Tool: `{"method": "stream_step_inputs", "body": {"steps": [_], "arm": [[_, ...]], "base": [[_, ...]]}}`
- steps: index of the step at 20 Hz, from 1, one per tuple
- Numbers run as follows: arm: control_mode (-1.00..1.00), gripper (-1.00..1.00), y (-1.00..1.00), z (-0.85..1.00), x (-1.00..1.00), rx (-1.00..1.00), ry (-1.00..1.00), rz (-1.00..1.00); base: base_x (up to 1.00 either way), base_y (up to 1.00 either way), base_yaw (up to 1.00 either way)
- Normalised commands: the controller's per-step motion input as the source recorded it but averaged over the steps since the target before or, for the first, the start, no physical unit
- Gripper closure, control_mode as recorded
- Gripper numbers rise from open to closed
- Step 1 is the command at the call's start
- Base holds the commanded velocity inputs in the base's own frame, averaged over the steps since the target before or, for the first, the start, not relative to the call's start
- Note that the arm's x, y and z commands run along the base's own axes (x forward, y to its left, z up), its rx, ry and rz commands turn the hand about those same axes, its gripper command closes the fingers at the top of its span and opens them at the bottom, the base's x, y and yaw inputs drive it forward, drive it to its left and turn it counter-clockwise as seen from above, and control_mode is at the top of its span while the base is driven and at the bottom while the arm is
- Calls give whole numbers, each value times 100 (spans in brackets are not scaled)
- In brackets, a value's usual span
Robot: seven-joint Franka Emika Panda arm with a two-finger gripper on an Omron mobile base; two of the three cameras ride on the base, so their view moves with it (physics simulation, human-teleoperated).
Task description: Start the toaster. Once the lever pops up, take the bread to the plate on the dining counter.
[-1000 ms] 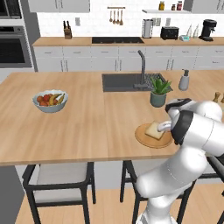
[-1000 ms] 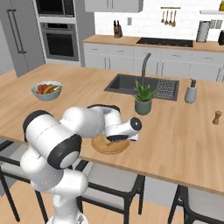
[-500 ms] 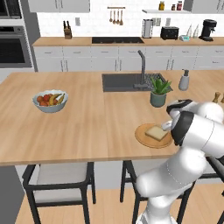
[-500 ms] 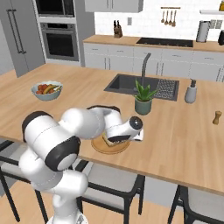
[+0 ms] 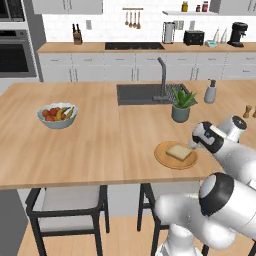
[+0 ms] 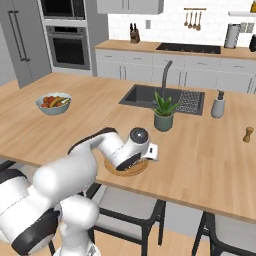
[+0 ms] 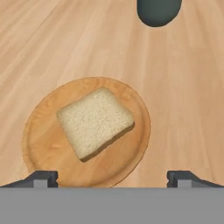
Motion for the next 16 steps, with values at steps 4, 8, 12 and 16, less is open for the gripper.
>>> {"method": "stream_step_inputs", "body": {"steps": [4, 8, 12, 16], "arm": [[-100, -100, 35, 51, -100, -12, 1, -18], [-100, -100, 35, 46, -100, -20, 0, -13], [-100, -100, 45, 50, -100, -25, -2, -9], [-100, -100, 43, 54, -100, -19, -5, 0]], "base": [[0, 0, 0], [0, 0, 0], [0, 0, 0], [0, 0, 0]]}}
